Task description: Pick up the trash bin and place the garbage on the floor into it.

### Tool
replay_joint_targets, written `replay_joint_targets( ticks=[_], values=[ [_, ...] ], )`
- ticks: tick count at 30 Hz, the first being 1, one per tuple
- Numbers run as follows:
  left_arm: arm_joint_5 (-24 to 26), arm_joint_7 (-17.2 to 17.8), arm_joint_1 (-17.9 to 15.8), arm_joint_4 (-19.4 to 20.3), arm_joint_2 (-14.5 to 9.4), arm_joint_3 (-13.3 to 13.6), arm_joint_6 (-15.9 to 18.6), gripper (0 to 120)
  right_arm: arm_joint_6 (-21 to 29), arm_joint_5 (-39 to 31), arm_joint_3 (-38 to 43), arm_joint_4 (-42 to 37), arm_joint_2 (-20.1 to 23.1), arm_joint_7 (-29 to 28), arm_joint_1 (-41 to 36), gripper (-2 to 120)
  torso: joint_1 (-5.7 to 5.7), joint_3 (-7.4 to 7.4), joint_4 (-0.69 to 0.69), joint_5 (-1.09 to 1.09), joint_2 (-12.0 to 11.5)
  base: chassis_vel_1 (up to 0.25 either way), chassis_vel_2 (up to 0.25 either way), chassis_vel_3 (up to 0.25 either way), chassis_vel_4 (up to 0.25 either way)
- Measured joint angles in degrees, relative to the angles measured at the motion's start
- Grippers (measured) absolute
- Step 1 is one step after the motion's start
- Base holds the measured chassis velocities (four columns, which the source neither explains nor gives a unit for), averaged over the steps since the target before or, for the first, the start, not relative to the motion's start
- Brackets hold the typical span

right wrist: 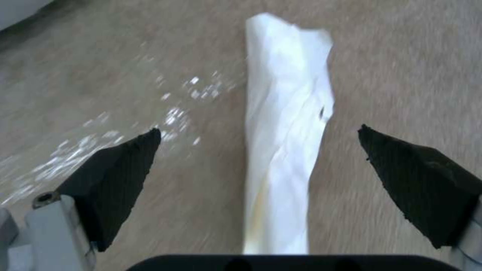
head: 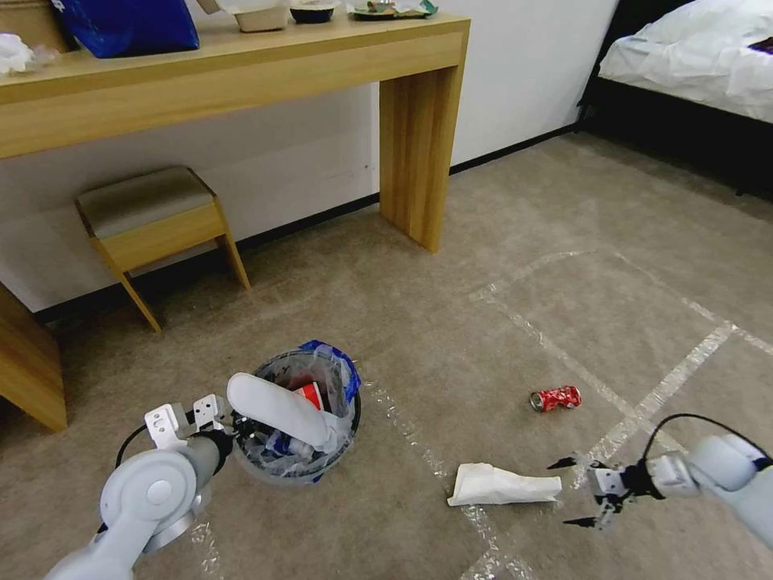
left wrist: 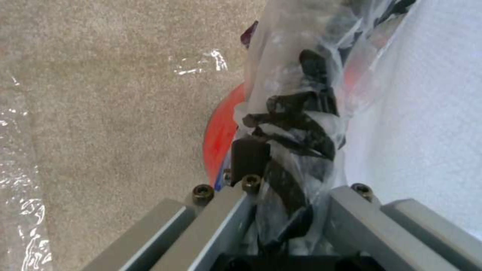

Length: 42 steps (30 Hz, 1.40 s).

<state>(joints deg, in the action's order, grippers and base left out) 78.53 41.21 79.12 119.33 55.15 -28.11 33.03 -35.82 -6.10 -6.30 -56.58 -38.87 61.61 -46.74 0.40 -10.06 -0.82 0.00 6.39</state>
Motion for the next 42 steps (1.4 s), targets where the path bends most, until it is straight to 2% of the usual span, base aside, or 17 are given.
replay_joint_targets(
  ticks=[1, 5, 22, 34, 42],
  values=[
    [0.0, 0.0, 0.0, 0.0, 0.0, 0.0, 0.0, 0, 0.0, 0.0, 0.0, 0.0, 0.0, 0.0, 0.0, 100, 0.0, 0.0, 0.0, 0.0, 0.0, 0.0, 0.0, 0.0, 0.0],
    [-0.39, 0.11, 0.57, 0.11, 0.33, 0.04, -0.01, 0, -0.6, 1.52, -2.38, 5.07, -5.13, -0.23, 4.73, 100, 0.0, 0.0, 0.01, 0.0, 0.0, 0.0, 0.0, 0.0, 0.0],
    [-0.67, 0.11, 0.73, 0.13, 0.47, 0.15, -0.04, 0, -0.25, 1.1, -3.88, 10.07, -8.11, -0.44, 6.4, 100, 0.0, 0.0, 0.0, 0.0, 0.0, 0.0, 0.0, 0.0, 0.0],
    [-0.8, 0.02, 0.25, -0.63, 0.41, 0.67, -0.06, 0, -1.11, 2.74, -1.1, 17.58, -11.35, 0.18, 6.65, 100, 0.0, 0.0, 0.0, 0.0, 0.0, 0.0, 0.0, 0.0, 0.0],
    [-0.93, -0.11, -0.18, -1.19, 0.49, 1.02, -0.09, 0, -2.81, 4.99, 0.68, 25.33, -14.59, 0.62, 9.2, 100, 0.0, 0.0, 0.0, 0.0, 0.0, 0.0, 0.0, 0.0, 0.0]
  ],
)
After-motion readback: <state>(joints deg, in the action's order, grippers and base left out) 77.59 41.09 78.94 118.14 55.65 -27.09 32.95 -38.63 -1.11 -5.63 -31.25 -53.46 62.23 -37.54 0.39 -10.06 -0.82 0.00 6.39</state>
